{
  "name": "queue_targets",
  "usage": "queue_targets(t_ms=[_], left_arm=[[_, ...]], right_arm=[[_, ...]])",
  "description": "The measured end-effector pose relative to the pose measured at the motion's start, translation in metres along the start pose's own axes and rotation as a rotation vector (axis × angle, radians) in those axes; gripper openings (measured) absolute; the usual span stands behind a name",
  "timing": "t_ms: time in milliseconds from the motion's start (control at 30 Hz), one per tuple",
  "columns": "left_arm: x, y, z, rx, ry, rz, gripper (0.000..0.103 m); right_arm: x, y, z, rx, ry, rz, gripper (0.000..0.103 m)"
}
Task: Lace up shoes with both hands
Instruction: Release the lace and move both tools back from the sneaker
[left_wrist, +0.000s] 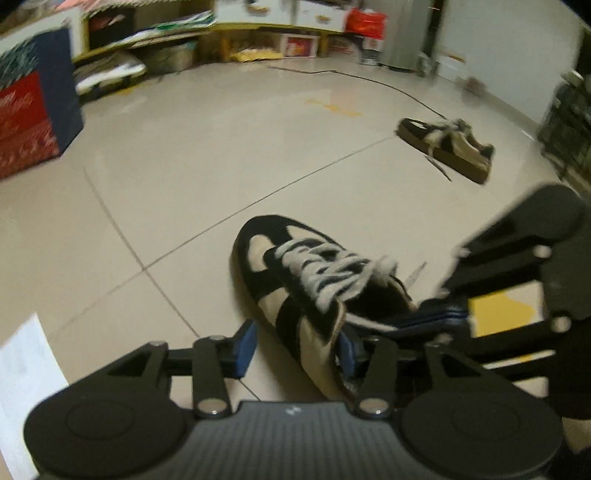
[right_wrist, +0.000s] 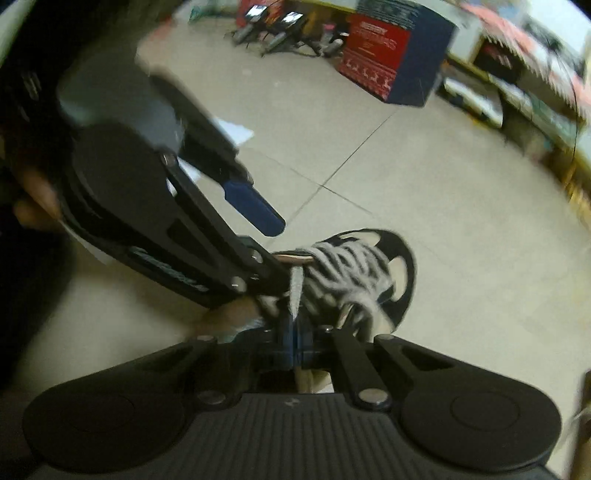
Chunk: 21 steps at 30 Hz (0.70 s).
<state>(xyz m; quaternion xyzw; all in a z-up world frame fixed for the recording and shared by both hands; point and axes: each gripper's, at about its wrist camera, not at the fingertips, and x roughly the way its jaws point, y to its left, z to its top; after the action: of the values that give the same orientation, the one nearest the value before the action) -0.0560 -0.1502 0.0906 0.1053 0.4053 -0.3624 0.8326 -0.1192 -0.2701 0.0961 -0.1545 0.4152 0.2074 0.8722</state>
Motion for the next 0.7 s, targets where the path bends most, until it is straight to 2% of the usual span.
queue_targets(t_ms=[67,100,133,200,300,400,600,700], left_arm=[[0.003,-0.005,-0.002,0.001,0.005,0.008,0.045],[0.004,-0.008,-0.003,0.003,0.013,0.016,0.039],[0.006,-0.010,-0.004,0.005,0.022,0.024,0.026],[0.008,-0.016,-0.006,0.008,0.040,0.040,0.024],[0.008,-0.008,-0.006,-0.046,0.060,0.029,0.023],[0.008,-0.009,-0.006,-0.040,0.057,0.033,0.023],[0.007,-0.008,-0.008,-0.034,0.048,0.027,0.023],[0.007,-0.011,-0.007,-0.024,0.041,0.022,0.023]], right_arm=[[-0.005,-0.003,-0.005,0.068,-0.002,-0.007,0.002],[-0.005,-0.004,-0.006,0.082,0.002,-0.007,0.002],[-0.004,-0.005,-0.007,0.096,0.006,-0.004,0.002],[-0.003,-0.006,-0.009,0.115,0.012,0.005,0.002],[-0.010,-0.008,-0.015,0.103,0.020,0.018,0.002],[-0.018,-0.019,-0.021,0.153,0.012,0.043,0.001],[-0.031,-0.017,-0.022,0.179,-0.029,0.012,0.001],[-0.039,-0.015,-0.014,0.140,-0.078,-0.051,0.001]])
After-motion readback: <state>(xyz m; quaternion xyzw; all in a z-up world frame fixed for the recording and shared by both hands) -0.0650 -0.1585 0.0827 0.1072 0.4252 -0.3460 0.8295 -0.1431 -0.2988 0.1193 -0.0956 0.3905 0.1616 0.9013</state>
